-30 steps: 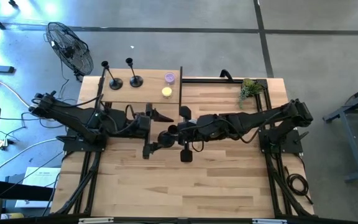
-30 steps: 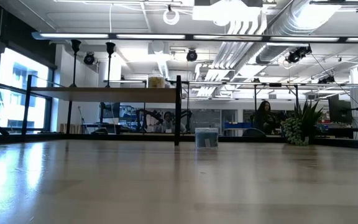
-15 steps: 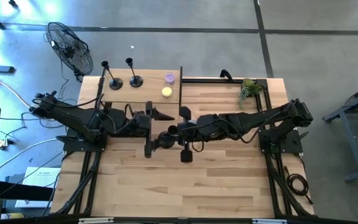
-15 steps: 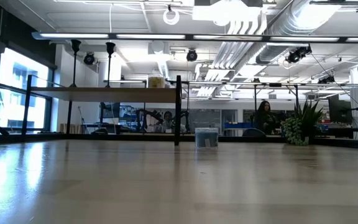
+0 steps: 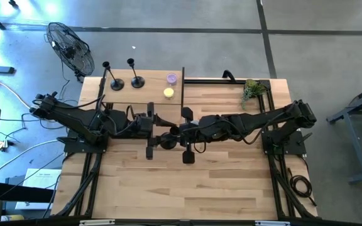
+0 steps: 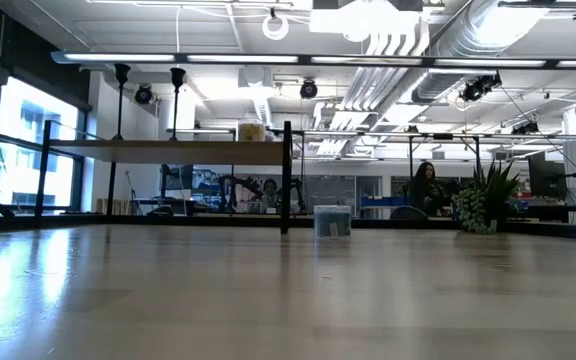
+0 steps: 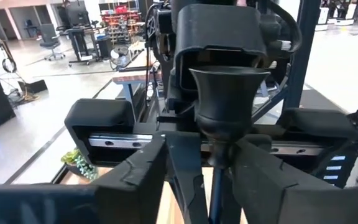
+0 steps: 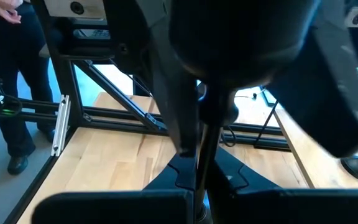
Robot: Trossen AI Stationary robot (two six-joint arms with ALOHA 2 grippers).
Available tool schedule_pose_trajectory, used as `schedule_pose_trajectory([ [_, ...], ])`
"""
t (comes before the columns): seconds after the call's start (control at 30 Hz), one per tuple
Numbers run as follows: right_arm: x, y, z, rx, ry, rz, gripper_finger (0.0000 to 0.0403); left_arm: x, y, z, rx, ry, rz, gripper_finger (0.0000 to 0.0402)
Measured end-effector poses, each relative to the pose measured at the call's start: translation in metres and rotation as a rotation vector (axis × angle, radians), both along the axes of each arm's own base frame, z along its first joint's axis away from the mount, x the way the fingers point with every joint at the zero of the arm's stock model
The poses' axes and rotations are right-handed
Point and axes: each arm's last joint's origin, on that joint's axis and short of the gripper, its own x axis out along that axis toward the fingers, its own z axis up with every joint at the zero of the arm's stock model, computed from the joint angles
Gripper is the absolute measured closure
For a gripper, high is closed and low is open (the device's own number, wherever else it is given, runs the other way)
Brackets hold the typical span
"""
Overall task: Pick & Place candle stick holders
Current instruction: Put the black candle holder on the shelf
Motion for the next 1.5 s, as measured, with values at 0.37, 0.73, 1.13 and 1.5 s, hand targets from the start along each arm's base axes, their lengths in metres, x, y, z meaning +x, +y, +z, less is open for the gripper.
schedule_pose_trajectory([
  [0.37,0.0,-0.001,-0.001,0.001,0.005,-0.009,0.0398,0.007,0.003,-0.004,0.039,0.015,-0.007,0.0363],
  [0.73,0.0,-0.001,-0.002,0.013,0.017,-0.03,0.038,0.008,0.005,-0.003,0.059,0.007,0.004,0.0373],
  [1.13,-0.002,-0.001,-0.001,0.027,0.019,-0.051,0.027,0.002,0.007,0.001,0.078,-0.005,0.021,0.0374],
  [1.5,-0.025,-0.01,0.013,-0.029,0.06,-0.192,0.0138,-0.003,0.009,0.004,0.076,-0.006,0.042,0.0374],
])
